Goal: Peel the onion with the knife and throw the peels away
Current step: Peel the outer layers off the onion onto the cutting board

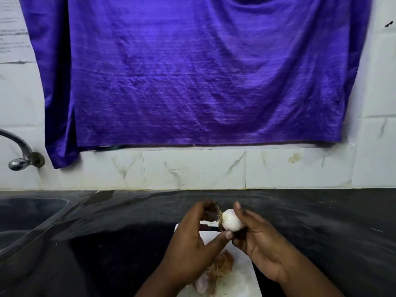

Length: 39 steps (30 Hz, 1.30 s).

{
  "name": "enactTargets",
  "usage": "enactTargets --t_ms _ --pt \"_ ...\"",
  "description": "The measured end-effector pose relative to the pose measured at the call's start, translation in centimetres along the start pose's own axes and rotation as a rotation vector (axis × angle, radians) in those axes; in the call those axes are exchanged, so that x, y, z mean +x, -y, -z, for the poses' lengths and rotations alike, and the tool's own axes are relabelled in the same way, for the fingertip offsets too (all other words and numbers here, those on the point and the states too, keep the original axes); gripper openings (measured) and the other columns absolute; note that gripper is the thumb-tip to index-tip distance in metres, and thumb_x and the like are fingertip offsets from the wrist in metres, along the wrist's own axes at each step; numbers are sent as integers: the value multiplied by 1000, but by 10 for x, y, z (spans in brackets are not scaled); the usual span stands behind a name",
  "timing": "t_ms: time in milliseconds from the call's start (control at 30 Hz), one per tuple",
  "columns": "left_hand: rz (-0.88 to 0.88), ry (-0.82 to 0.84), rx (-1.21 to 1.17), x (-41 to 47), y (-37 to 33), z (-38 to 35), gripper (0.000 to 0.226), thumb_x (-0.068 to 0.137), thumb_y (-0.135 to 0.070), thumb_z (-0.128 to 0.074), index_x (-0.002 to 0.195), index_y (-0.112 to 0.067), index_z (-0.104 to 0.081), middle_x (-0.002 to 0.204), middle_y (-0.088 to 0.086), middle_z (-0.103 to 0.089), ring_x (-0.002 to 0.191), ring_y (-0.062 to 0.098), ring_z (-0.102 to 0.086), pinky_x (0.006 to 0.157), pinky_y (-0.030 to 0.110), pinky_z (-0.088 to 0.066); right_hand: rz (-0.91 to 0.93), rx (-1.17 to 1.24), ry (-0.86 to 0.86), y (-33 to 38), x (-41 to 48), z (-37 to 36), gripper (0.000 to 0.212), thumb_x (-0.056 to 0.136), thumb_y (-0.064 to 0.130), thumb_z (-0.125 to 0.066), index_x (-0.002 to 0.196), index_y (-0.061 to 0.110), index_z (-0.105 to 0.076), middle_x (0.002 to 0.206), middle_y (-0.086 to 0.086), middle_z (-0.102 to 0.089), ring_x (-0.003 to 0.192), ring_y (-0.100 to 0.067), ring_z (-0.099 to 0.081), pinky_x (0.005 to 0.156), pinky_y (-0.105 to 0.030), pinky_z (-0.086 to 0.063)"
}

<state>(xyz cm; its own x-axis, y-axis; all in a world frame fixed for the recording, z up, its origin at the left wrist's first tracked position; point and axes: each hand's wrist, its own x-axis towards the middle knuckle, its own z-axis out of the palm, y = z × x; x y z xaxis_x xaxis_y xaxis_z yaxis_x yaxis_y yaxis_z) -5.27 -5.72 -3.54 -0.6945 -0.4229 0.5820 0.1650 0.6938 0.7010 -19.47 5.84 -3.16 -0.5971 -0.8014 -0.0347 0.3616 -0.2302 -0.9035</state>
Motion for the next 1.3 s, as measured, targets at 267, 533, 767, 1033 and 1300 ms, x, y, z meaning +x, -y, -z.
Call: enactTargets --t_ms 267,533,767,1033,1300 --pt "43 -105 -225 5 5 -9 36 79 -14 -89 107 -34 -76 108 -5 -74 96 14 -72 78 28 -62 1 -12 66 -1 -7 -8 66 75 37 -79 121 -7 -60 97 -18 -75 74 -19 -69 66 -29 -59" --pt "59 -196 -475 11 9 -8 15 71 -7 -86 83 -16 -85 93 15 -79 89 25 -77 78 33 -61 44 -28 136 4 -14 -10 42 68 26 -82 98 3 -63 93 -19 -73 69 -27 -68 60 -29 -60" --pt "47 -270 -397 8 10 -9 20 85 5 -77 76 -13 -79 79 16 -76 73 19 -72 68 28 -57 75 -55 145 2 -15 -12 31 69 19 -81 88 3 -63 99 -28 -75 77 -33 -71 62 -33 -63" --pt "120 -333 -428 8 0 -10 21 87 14 -71 76 -4 -73 67 5 -73 60 9 -67 59 20 -55 144 -69 147 3 -16 -16 25 74 11 -75 89 -2 -60 95 -31 -74 68 -32 -73 55 -30 -62" --pt "205 -294 -709 11 5 -5 11 79 -5 -84 74 -8 -75 65 12 -69 56 19 -62 55 29 -55 253 -164 145 -1 -13 -15 49 51 22 -94 89 3 -71 95 -25 -76 80 -34 -75 61 -35 -61"
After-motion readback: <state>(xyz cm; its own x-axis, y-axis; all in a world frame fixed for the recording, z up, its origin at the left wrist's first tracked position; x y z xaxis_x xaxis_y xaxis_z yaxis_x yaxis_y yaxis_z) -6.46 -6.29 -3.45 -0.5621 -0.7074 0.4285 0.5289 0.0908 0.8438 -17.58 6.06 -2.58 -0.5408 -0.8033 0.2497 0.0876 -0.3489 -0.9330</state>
